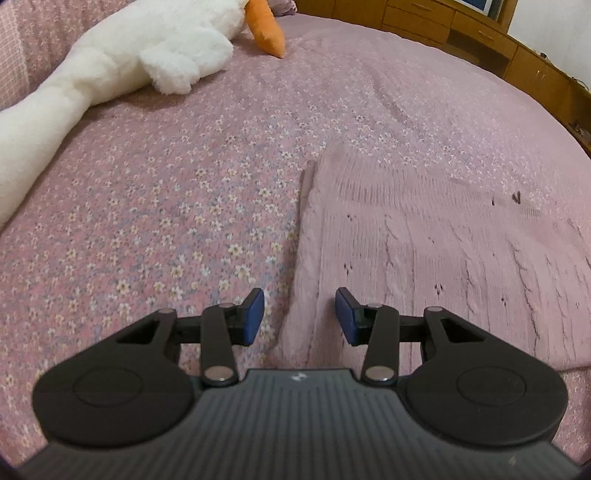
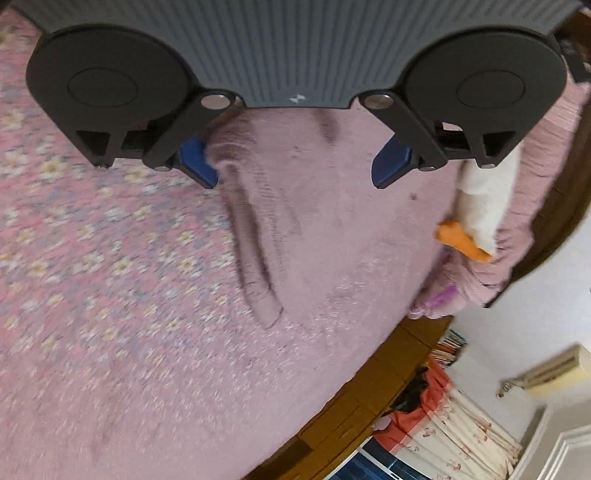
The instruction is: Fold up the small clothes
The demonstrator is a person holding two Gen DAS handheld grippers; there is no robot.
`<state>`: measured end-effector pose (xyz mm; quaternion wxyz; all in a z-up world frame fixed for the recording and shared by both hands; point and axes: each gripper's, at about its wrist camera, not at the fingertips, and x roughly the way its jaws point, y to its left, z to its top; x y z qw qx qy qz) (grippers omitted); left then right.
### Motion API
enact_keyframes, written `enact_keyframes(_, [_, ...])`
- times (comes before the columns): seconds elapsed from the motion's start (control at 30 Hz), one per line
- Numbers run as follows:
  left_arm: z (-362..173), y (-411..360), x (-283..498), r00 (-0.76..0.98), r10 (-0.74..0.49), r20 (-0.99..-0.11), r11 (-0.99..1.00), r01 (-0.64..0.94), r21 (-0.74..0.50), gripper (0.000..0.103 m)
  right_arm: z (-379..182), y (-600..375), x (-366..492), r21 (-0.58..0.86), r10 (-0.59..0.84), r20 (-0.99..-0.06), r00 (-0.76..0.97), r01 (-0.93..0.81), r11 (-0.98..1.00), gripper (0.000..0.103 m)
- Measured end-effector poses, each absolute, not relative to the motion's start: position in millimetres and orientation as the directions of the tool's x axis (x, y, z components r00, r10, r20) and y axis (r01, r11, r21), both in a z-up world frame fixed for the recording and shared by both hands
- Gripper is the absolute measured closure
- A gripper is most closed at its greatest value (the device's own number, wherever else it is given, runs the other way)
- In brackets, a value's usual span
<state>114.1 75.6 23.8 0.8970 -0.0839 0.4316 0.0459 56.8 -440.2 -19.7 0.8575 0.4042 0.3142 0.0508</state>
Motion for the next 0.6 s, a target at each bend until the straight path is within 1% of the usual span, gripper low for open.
enact_keyframes(0.37, [24,70,110,0.619,0.028,-0.785,0.981,-0.167,-0.097,0.059,-21,-434,79,0.750,0.408,-0.458,0.790,0.097,0.654,0.007])
enact_keyframes(0.5, [23,70,110,0.619,0.027,-0.785,0.981,-0.168,-0.099,0.059,-21,-425,92,0.732,0.409,-0.457,0.790,0.072,0.677,0.007])
enact_keyframes(0.6, [22,70,110,0.620,0.026,-0.784,0.983,-0.158,-0.092,0.059,-22,-424,95,0.746,0.415,-0.444,0.794,0.072,0.662,0.007])
